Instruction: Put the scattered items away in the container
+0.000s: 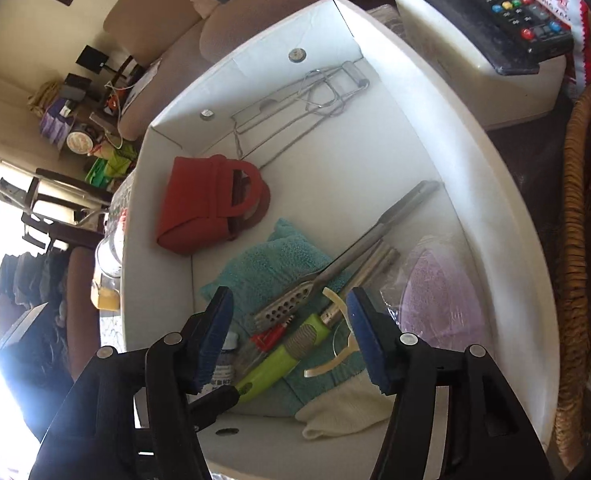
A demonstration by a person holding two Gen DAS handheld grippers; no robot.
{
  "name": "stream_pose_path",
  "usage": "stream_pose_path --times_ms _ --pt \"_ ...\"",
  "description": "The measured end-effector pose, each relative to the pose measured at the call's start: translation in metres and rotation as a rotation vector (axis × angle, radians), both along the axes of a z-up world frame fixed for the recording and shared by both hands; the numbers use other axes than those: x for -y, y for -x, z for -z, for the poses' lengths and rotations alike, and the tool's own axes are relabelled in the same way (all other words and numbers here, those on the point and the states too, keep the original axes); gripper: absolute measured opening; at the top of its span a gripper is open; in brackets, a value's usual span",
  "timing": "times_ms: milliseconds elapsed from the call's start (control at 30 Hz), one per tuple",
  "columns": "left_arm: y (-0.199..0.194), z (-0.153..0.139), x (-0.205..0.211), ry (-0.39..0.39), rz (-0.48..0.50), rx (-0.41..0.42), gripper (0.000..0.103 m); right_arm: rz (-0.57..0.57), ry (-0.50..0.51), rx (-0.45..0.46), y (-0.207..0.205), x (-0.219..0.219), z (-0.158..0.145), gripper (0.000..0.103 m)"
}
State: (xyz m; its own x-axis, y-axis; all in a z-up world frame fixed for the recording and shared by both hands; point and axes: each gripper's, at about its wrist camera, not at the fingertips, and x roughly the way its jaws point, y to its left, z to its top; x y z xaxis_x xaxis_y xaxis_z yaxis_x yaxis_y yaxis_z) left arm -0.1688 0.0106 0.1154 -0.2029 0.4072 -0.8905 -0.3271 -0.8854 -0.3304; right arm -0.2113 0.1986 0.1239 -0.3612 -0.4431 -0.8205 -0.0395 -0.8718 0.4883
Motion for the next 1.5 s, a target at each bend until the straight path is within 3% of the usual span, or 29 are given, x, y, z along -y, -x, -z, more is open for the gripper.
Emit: stream_pose_path --times_ms 67,133,200,333,533,700,867,1033,1267,1500 --pt "-0.009 -0.008 0.004 0.006 -0.006 -0.035 0.075 -0.008 -0.014 -0.045 -0.012 0.002 -0.013 0.071" --pt "-0.025 -0.018 0.014 0.025 -0.027 -0.062 0.092 -0.015 -0.066 -0.094 -0.028 0.007 -0.026 0.082" --pt "-0.039 -0.022 0.022 0.025 -0.054 -0.060 0.103 -0.030 -0.119 -0.118 -0.043 0.014 -0.032 0.084" --pt "-0.064 -0.029 0.034 0.003 -0.102 -0.069 0.103 -0.052 -0.179 -0.149 -0.072 0.022 -0.036 0.095" --pt "-0.112 -0.037 0.038 0.060 -0.130 -0.140 0.103 -0.060 -0.287 -0.234 -0.122 0.020 -0.047 0.103" --pt "-0.143 -0.028 0.034 0.070 -0.151 -0.153 0.103 -0.086 -0.367 -0.267 -0.157 0.020 -0.045 0.103" --pt "-0.164 -0.015 0.033 0.073 -0.211 -0.155 0.103 -0.100 -0.374 -0.276 -0.185 0.017 -0.035 0.103" --pt "-0.176 0.006 0.034 0.073 -0.303 -0.193 0.103 -0.101 -0.382 -0.299 -0.200 0.012 -0.015 0.103" --pt "-0.180 0.052 0.029 0.128 -0.417 -0.238 0.103 -0.078 -0.380 -0.312 -0.203 0.002 0.051 0.103" --pt "-0.170 0.080 0.023 0.166 -0.455 -0.253 0.103 -0.068 -0.430 -0.300 -0.191 -0.009 0.085 0.103"
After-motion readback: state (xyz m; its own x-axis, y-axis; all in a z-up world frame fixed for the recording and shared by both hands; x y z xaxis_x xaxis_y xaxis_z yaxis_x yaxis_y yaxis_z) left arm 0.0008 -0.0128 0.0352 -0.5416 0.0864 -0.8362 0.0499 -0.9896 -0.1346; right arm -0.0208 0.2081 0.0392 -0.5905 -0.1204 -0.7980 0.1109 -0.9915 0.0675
